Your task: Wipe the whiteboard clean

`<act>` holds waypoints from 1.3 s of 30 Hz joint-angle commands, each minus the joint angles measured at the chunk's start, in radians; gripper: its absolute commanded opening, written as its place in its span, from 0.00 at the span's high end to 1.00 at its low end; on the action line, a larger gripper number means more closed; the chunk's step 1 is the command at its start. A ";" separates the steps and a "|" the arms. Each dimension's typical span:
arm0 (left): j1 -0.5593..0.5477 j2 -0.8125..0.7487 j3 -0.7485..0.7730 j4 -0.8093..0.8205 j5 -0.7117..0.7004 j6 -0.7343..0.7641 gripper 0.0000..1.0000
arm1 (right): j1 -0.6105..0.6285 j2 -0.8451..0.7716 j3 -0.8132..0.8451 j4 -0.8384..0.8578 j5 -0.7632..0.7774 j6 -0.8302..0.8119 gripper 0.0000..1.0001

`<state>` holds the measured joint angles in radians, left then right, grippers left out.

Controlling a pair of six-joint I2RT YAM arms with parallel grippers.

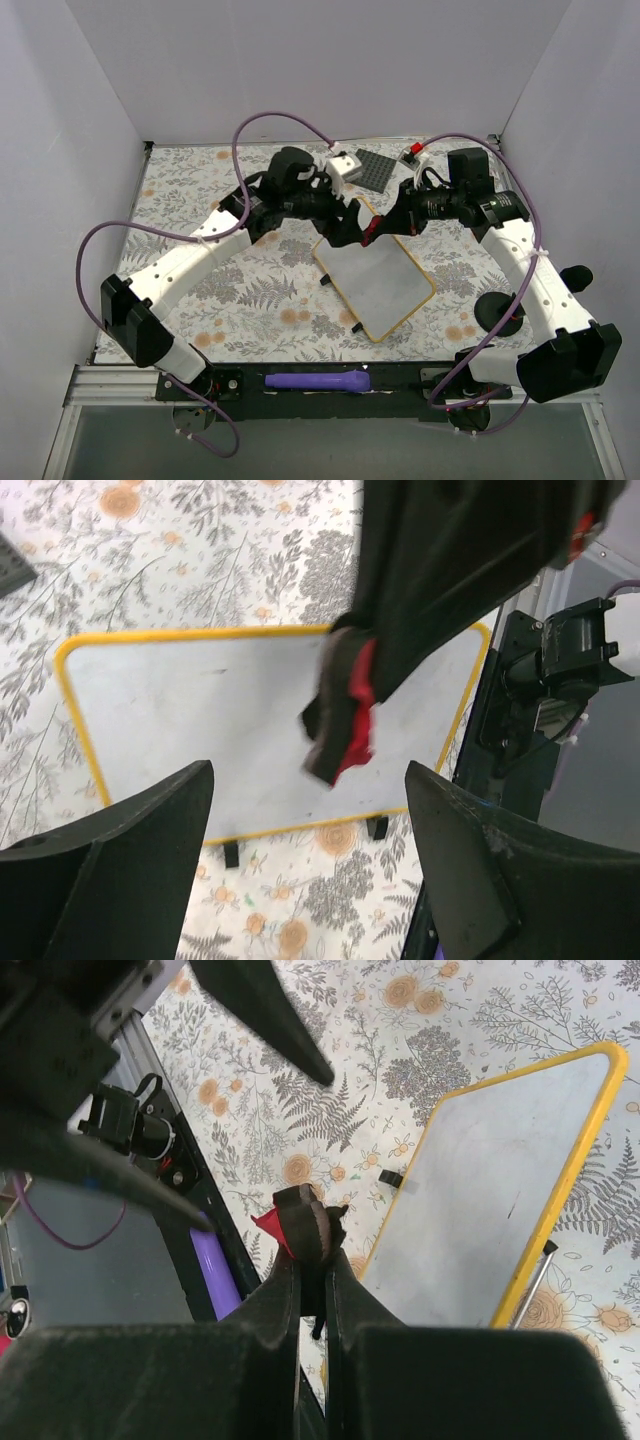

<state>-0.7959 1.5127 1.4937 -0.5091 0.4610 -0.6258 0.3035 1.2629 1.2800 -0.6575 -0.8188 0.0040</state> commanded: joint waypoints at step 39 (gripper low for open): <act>0.586 0.266 -0.099 -0.436 0.418 0.144 0.98 | 0.079 0.201 0.234 0.016 0.003 -0.052 0.30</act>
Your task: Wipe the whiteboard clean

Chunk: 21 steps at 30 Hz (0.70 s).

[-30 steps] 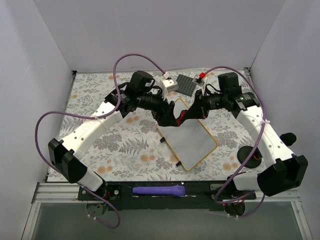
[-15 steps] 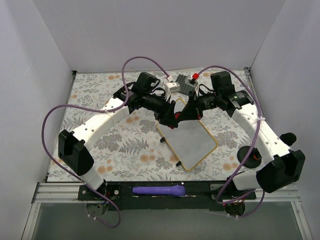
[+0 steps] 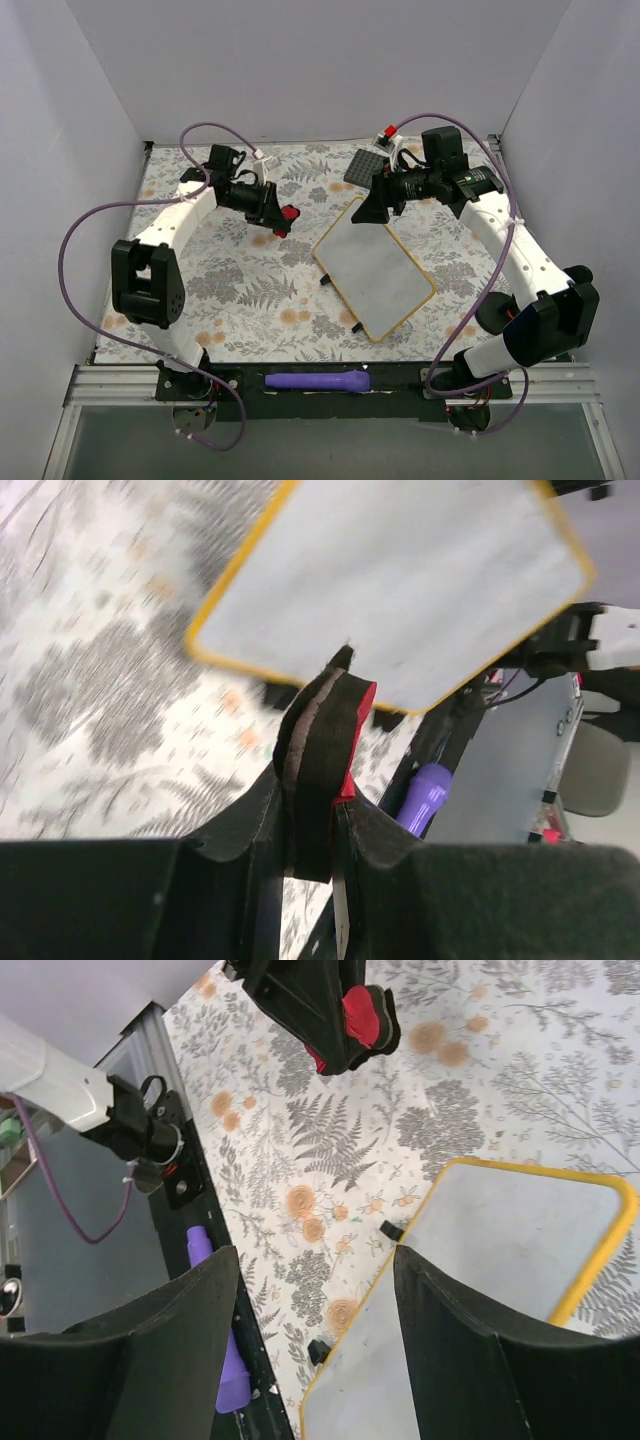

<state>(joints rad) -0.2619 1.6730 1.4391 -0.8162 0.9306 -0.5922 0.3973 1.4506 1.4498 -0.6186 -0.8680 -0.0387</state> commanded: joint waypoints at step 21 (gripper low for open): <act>0.101 0.235 -0.031 -0.064 -0.492 0.074 0.29 | -0.083 0.025 0.064 -0.090 0.092 -0.058 0.28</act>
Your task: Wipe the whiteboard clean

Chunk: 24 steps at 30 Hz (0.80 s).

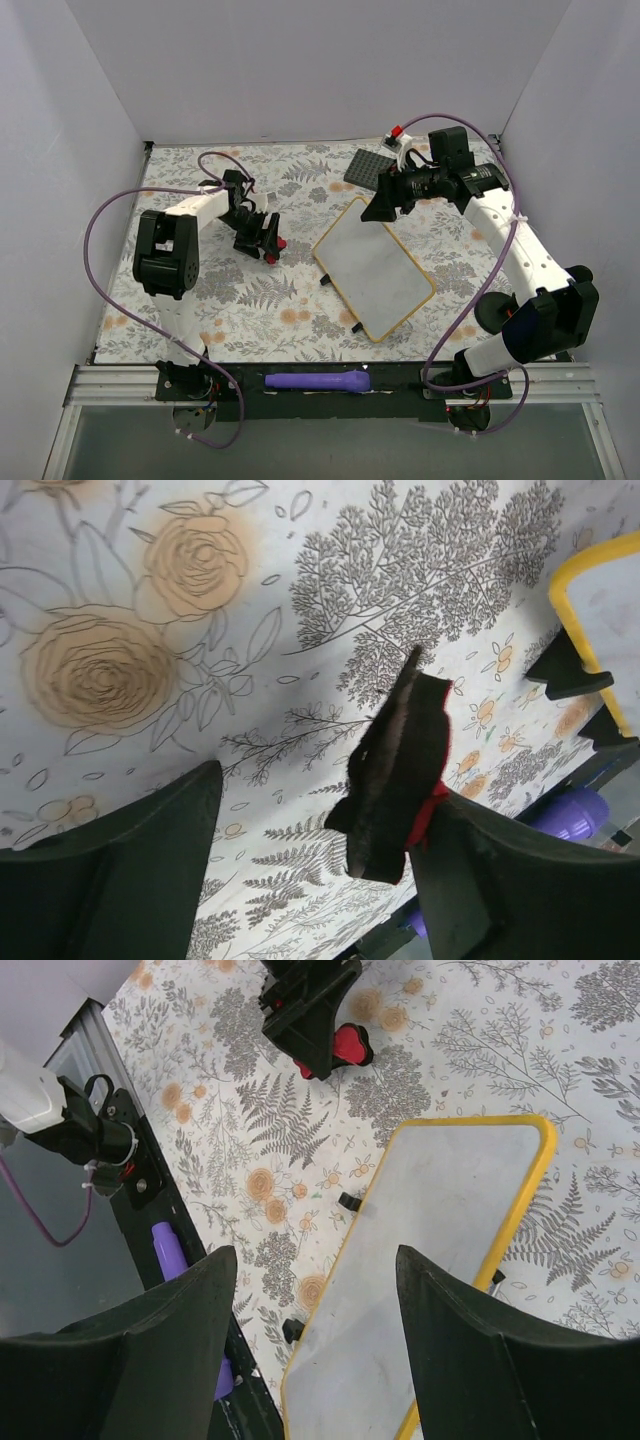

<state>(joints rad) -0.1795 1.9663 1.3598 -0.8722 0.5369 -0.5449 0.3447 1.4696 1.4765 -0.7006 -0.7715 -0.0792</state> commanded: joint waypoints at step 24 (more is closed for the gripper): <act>0.049 -0.216 0.045 -0.168 0.353 0.275 0.03 | 0.290 0.349 0.177 0.388 0.173 0.249 0.63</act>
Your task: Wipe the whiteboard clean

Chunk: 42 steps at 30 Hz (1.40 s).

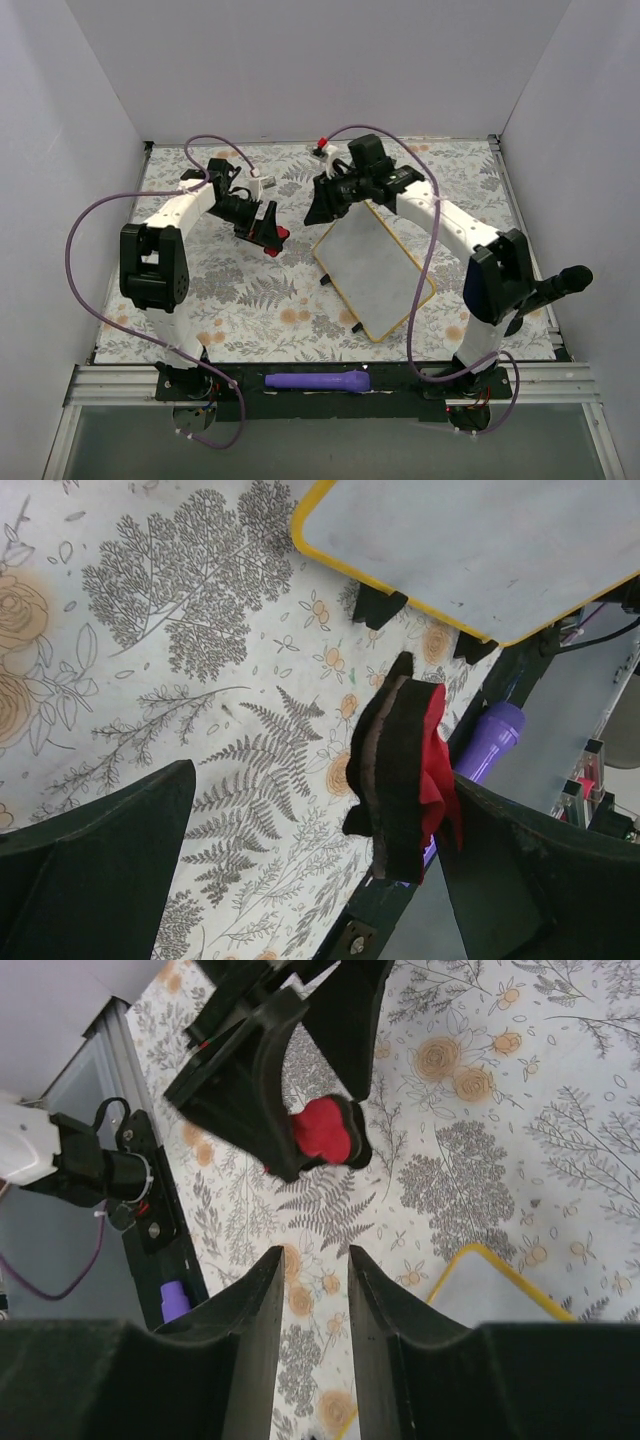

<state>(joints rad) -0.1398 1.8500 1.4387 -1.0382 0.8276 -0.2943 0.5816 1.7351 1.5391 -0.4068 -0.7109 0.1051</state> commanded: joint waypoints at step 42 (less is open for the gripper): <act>0.177 0.155 0.780 -0.010 -0.435 -0.387 0.02 | -0.388 -0.239 -0.012 -0.007 0.197 -0.100 0.14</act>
<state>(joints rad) 0.0391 2.0907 2.3123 -1.0607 0.4782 -0.6353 0.2913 1.5681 1.6344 -0.3710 -0.5354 0.0475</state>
